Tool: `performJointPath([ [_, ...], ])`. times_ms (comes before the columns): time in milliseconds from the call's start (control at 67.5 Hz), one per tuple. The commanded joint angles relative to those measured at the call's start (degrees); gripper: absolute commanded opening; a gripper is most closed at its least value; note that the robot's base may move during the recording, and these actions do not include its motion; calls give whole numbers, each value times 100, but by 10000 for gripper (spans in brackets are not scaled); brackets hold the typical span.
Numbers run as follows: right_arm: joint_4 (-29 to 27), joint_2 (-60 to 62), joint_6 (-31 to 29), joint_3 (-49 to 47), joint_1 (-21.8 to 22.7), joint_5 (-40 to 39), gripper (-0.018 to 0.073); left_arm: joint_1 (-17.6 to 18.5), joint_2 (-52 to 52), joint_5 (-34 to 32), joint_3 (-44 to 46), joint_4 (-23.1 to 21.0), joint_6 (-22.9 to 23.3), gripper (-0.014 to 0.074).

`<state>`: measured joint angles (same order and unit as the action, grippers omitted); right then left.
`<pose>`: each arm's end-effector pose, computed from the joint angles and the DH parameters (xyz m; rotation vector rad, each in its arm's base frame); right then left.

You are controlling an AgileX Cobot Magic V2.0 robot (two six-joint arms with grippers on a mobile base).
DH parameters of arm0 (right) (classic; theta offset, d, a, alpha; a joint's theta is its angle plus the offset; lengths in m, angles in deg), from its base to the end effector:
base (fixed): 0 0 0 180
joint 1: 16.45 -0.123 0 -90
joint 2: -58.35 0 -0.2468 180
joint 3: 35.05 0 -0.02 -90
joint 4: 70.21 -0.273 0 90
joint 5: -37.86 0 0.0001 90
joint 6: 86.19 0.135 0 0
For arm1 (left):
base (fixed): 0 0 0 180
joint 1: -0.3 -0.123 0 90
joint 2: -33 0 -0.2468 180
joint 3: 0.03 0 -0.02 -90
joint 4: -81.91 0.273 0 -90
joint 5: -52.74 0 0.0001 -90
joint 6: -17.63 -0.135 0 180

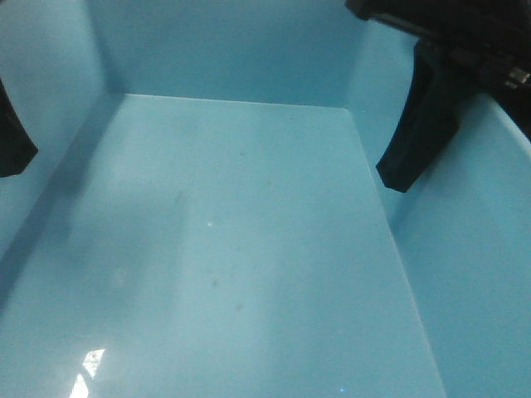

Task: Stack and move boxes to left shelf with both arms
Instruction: 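Keep gripping the pink and light-blue bin walls while driving to the shelf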

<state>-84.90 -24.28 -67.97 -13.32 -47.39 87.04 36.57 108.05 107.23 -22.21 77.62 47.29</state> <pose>0.2428 0.1758 0.2018 -0.1375 2.7612 0.5644 0.2157 -0.1685 0.2283 0.1190 2.7272 -0.4565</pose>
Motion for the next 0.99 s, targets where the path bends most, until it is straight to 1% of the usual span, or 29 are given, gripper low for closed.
performJointPath([
  [0,777,188,-86,-93,125,57,60,-87,-218,81,172,321,-47,-3],
  [978,777,188,-86,-93,125,52,60,-87,-218,81,172,313,-47,-3],
])
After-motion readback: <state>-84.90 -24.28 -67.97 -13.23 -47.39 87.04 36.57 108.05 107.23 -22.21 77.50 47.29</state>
